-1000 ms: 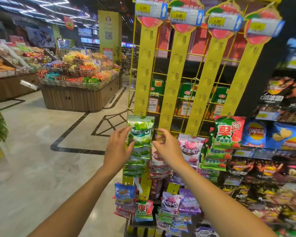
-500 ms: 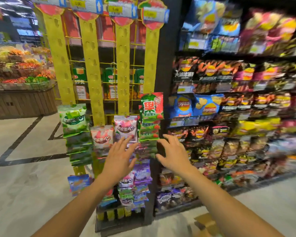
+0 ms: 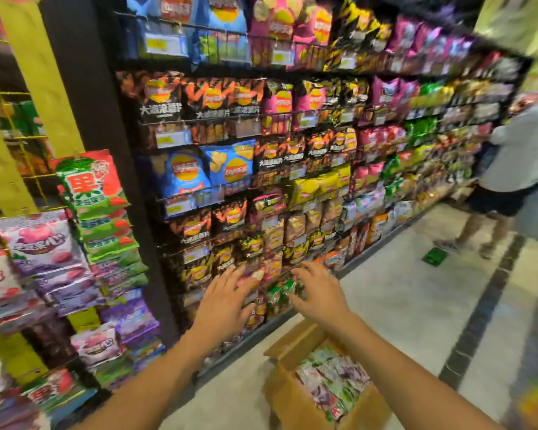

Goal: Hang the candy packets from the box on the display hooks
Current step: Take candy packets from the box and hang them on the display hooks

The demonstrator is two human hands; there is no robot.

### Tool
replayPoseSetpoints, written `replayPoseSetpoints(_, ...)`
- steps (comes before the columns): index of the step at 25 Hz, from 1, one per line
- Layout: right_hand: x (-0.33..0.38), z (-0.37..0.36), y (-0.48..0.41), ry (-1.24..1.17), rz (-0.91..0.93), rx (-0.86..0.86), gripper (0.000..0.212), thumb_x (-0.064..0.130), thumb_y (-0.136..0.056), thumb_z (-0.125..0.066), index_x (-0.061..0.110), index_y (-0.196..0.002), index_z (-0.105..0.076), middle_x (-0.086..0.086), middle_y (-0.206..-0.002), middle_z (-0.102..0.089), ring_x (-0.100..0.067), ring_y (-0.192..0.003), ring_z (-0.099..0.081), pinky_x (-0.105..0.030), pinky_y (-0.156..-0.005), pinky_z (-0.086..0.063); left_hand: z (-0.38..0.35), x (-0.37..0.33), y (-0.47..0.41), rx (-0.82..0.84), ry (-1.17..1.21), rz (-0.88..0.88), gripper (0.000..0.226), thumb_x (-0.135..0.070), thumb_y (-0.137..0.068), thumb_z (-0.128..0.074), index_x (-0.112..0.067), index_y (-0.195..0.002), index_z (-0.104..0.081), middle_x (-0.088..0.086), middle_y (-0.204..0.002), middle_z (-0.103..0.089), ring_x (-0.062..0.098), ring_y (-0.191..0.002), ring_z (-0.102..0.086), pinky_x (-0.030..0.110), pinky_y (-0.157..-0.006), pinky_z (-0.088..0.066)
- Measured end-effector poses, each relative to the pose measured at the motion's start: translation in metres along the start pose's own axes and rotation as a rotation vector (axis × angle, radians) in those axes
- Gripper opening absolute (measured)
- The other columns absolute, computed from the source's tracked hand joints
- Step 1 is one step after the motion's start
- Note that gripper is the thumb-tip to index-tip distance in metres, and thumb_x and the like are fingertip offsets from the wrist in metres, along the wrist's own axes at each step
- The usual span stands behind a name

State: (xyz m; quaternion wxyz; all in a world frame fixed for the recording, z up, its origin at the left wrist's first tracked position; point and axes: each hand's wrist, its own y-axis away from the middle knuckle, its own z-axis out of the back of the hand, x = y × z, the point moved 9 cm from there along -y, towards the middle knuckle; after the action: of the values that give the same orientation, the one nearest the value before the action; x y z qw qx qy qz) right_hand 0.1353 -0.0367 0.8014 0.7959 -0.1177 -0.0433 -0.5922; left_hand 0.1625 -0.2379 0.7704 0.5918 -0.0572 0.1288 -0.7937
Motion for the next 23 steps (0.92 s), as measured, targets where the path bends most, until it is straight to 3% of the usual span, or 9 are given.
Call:
replayPoseSetpoints(7,-0.131,0.014,0.023,-0.045,-0.237,-0.024,0.051,0.045,-0.098,-0.058,0.028,-0.146,-0.05,0.002,-0.15,-0.048,-0.022,-0.14,-0.043,-0.042,-0.114,-0.039,-0.051,-0.098,-0.084,0.098,0.124,-0.15,0.061,-0.056,-0.103,-0.048,-0.035,-0.158,-0.034,0.001,-0.172,-0.02,0.027,-0.16,-0.014,0.052,-0.128,-0.022)
replayPoseSetpoints(10,-0.179,0.005,0.013,-0.05,-0.307,-0.018,0.048,0.045,-0.097,-0.056,0.029,-0.142,-0.052,0.003,-0.145,-0.052,-0.022,-0.135,-0.047,-0.042,-0.111,-0.041,-0.08,-0.126,-0.124,0.113,0.138,-0.2,0.061,-0.056,-0.104,-0.047,-0.034,-0.159,-0.032,0.001,-0.172,-0.018,0.026,-0.16,-0.013,0.05,-0.129,-0.019)
replayPoseSetpoints(23,-0.314,-0.026,-0.156,-0.047,-0.375,0.035,0.046,0.039,-0.098,-0.058,0.023,-0.141,-0.056,0.0,-0.144,-0.055,-0.023,-0.133,-0.05,-0.041,-0.112,-0.04,-0.181,-0.126,-0.32,0.223,0.246,-0.237,0.063,-0.055,-0.102,-0.052,-0.032,-0.158,-0.035,0.0,-0.172,-0.02,0.026,-0.159,-0.02,0.051,-0.124,-0.026)
